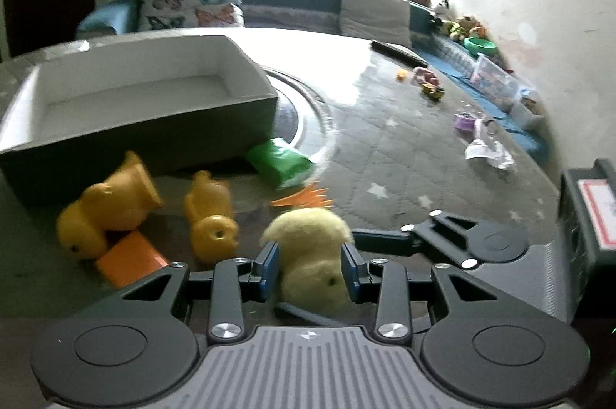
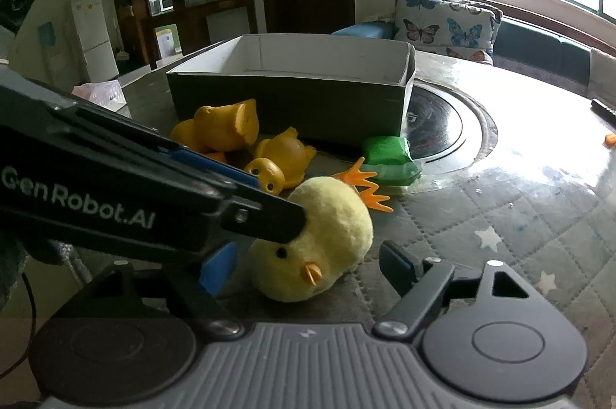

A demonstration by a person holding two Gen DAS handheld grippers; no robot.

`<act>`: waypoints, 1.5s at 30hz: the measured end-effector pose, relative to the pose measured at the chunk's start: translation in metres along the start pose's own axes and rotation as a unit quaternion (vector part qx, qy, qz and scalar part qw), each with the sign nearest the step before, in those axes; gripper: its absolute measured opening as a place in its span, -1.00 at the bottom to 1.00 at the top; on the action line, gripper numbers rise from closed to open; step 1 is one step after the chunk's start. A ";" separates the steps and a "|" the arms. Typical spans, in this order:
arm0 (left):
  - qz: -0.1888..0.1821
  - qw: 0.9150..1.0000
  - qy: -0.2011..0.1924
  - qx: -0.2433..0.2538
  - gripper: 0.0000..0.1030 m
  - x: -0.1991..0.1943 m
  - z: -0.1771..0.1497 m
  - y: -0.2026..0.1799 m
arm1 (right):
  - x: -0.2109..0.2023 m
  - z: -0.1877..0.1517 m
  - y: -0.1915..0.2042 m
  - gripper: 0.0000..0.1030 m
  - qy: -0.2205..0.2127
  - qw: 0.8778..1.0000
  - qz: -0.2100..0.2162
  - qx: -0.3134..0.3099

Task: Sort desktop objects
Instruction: 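Close the left gripper on the plush chick and lift it, then carry the plush chick with the left gripper over the cardboard box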

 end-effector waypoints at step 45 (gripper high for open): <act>-0.027 0.997 -0.003 -0.075 -0.23 -0.011 0.056 0.022 | -0.008 0.054 -0.010 0.27 -0.075 0.997 0.006 -0.035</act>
Point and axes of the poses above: each gripper's, at about its wrist camera, not at the fingertips, and x roughly the way its jaws point, y to its left, z to its top, the point moved 3 cm from there along x, roughly the way its jaws point, and after that the axes turned 3 degrees about y, right-handed, at the moved point
